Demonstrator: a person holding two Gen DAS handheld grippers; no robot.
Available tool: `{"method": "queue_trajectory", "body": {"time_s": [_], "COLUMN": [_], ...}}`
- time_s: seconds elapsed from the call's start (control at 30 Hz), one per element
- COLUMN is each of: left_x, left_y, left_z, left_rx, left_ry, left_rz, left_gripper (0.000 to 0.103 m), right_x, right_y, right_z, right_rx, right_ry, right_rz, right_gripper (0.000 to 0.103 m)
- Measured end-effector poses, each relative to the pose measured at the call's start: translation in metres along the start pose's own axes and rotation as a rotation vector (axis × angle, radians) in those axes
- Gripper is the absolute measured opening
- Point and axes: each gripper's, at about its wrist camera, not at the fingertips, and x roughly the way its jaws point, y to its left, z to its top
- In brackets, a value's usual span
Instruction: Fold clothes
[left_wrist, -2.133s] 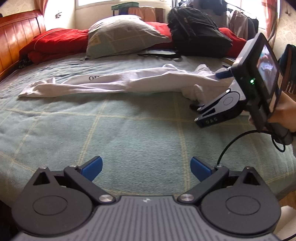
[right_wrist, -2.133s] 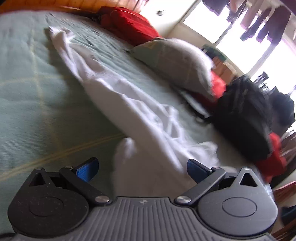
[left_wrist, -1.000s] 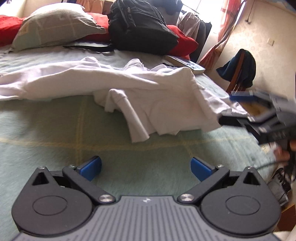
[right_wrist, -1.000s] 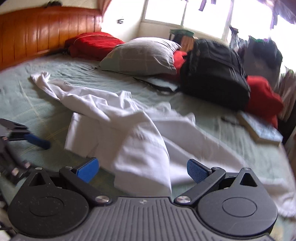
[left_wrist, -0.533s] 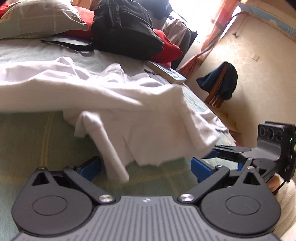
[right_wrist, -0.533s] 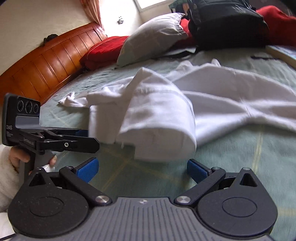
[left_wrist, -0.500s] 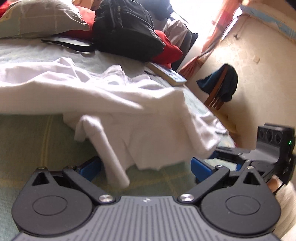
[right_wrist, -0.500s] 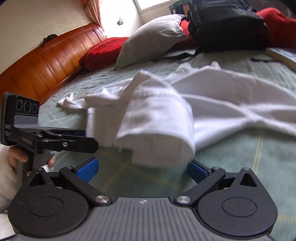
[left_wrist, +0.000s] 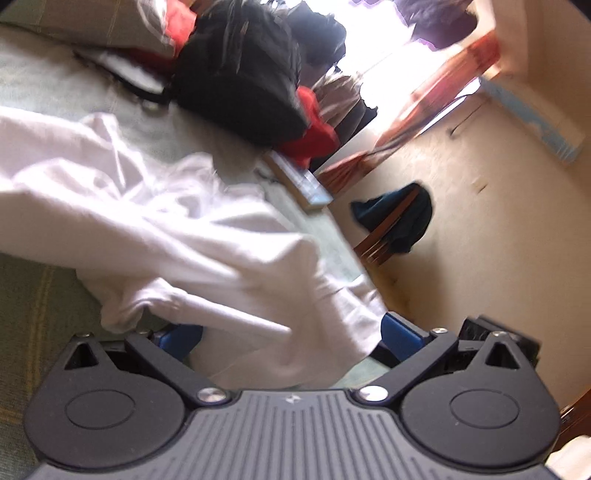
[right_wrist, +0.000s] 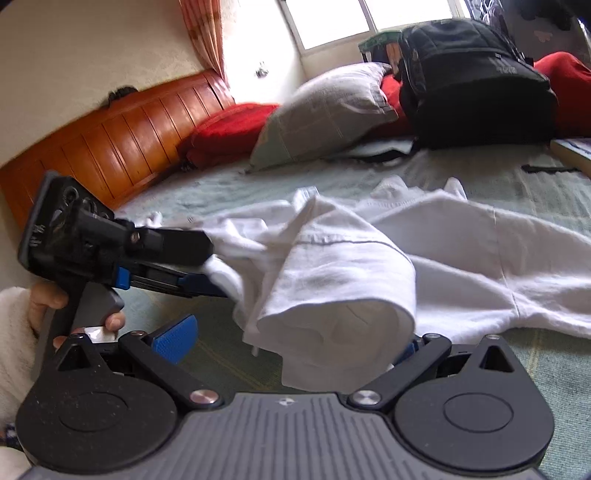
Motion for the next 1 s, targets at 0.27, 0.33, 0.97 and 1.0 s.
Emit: {"method": "queue_trajectory", "body": {"time_s": [0.27, 0.33, 0.97, 1.0], "left_x": [-0.008, -0.009, -0.002, -0.003], "left_y": [0.039, 0.05, 0.065, 0.059], "left_z": [-0.013, -0.021, -0.037, -0.036], "left_rx": [-0.184, -0.216, -0.296, -0.276], "left_ry": [-0.007, -0.029, -0.078, -0.075], "left_rz": [0.058, 0.045, 0.23, 0.23], "left_gripper": [0.101, 0.1, 0.004, 0.003], "right_x": [-0.011, -0.01, -0.003, -0.004], "right_y": [0.004, 0.002, -0.016, -0.017], "right_z": [-0.009, -0.015, -0.037, -0.038], "right_rx": [0.011, 0.029, 0.108, 0.111], "right_ry": [-0.005, 0.006, 0.053, 0.054], "right_rz": [0.016, 0.016, -0.04, -0.041], "right_gripper": [0.103, 0.103, 0.103, 0.103]}}
